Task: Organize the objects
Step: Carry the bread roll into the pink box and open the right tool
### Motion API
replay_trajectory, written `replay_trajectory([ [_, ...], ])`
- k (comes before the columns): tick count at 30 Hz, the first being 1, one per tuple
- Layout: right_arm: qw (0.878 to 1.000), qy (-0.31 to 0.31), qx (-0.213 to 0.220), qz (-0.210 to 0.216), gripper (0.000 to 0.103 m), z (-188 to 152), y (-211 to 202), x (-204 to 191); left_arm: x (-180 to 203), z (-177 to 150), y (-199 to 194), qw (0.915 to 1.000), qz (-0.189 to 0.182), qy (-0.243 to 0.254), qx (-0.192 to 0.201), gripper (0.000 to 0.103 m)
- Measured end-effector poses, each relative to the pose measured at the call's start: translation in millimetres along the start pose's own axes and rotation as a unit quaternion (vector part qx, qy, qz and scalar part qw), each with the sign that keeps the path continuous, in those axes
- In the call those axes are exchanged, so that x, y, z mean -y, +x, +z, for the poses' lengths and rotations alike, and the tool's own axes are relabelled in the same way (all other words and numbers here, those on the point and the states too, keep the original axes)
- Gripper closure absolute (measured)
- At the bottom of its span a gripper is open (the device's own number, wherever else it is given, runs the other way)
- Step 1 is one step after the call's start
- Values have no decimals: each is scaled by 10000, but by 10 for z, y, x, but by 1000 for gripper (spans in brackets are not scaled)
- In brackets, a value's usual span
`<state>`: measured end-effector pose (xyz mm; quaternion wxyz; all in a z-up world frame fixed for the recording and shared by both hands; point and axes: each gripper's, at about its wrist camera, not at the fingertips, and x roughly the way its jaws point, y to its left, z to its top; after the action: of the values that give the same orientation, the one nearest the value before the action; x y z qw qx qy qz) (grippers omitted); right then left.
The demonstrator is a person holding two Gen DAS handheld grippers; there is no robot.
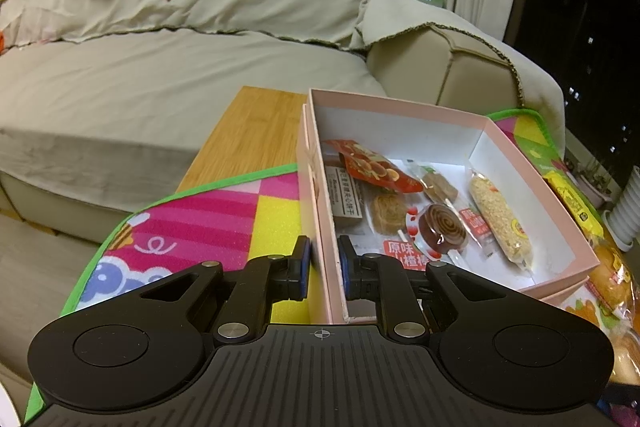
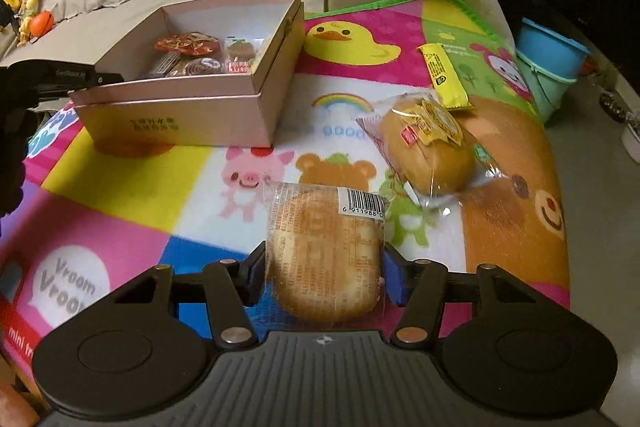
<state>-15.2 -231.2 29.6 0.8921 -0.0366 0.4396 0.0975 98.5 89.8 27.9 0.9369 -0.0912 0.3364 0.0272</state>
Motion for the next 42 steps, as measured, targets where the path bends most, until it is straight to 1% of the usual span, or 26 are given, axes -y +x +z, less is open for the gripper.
replay_trajectory([
  [5,9999,-63,54,127,48,3,-194,-100,7,0,-2,10000,-24,-10,0,86],
  [10,9978,-248,430,444,48,192,-496,-245,14,6,0,10000,-33,-37,7,86],
  [14,9921,-515,936,662,48,499,-725,-391,15,11,5,10000,-46,-45,-2,85],
  [17,9861,-619,1353,744,48,824,-867,-494,12,9,10,10000,-65,-56,-3,85],
  [20,9798,-660,1696,832,48,1130,-918,-584,8,7,10,10000,-68,-49,-1,85],
  [22,9778,-651,1785,887,48,1328,-866,-636,5,7,10,10000,-70,-53,-2,85],
  [24,9780,-587,1751,971,48,1507,-751,-689,7,7,14,10000,-78,-51,5,85],
  [27,9810,-505,1528,1082,48,1723,-478,-774,3,1,12,9999,-90,-45,17,85],
  [32,9862,-364,1095,1188,48,1917,20,-964,-11,-5,15,9999,-119,-47,25,85],
  [36,9841,-46,909,1529,47,2015,294,-1075,-14,-6,16,9999,-123,-49,27,84],
  [39,9847,3,877,1507,44,2015,433,-1140,-16,-7,16,9999,-126,-48,28,84],
  [42,9852,37,874,1472,39,1959,449,-1113,-12,-6,19,9999,-124,-47,29,84],
])
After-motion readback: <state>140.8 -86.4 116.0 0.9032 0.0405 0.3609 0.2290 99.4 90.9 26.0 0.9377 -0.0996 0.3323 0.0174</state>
